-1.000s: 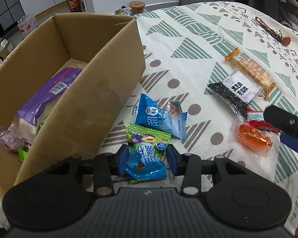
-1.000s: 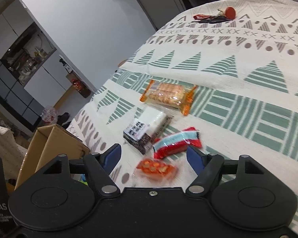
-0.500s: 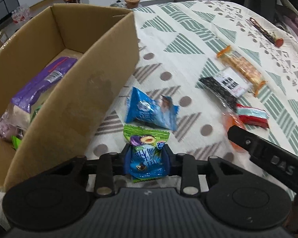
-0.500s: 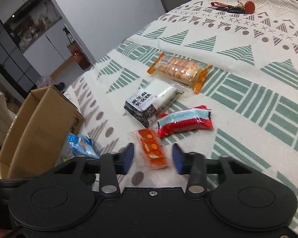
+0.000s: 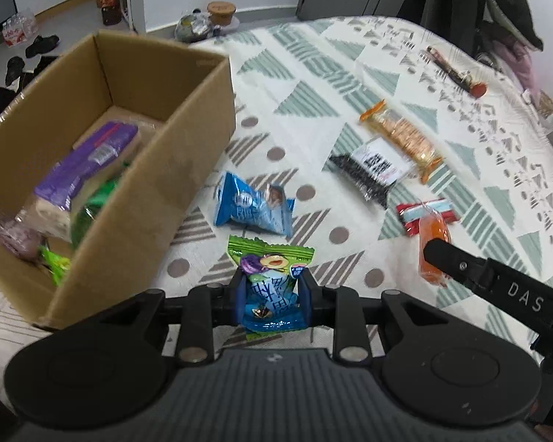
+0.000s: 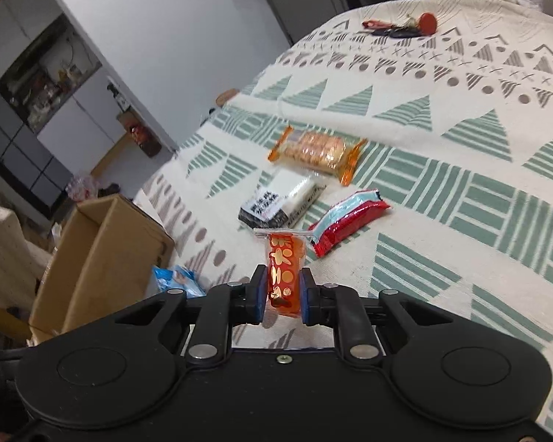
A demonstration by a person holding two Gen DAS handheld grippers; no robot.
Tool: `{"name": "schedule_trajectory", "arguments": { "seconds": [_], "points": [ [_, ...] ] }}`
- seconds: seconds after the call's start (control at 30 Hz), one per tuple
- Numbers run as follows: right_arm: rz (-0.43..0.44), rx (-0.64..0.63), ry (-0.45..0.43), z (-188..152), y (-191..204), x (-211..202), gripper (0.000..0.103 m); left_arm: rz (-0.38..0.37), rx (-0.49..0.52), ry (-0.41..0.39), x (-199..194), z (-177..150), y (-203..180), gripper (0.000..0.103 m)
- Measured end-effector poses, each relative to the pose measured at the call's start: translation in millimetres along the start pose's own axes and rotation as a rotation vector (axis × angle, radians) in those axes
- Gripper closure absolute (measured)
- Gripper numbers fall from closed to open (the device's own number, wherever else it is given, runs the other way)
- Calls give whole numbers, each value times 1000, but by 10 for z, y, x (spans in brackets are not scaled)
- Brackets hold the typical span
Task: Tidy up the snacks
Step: 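Carry both packets over the box and open both grippers to drop them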
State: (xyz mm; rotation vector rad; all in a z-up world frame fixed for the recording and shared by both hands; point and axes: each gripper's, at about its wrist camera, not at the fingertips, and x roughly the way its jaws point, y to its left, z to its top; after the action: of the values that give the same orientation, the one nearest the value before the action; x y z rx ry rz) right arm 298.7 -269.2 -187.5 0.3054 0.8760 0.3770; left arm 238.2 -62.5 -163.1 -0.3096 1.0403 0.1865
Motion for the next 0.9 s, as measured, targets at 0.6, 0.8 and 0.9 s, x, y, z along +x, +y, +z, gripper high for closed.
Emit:
{"name": "schedule_trajectory", "arguments": {
  "seconds": [0.6, 0.8, 0.9],
  "points": [
    [47, -23, -114, -1, 569, -556, 86, -39, -32, -99, -810, 186, 225, 75],
    [55, -43, -130, -1, 759, -627, 86, -54, -44, -121, -986, 198, 329, 75],
    [54, -51, -136, 3, 841, -644, 86, -55, -50, -135, -1056, 207, 391, 75]
  ]
}}
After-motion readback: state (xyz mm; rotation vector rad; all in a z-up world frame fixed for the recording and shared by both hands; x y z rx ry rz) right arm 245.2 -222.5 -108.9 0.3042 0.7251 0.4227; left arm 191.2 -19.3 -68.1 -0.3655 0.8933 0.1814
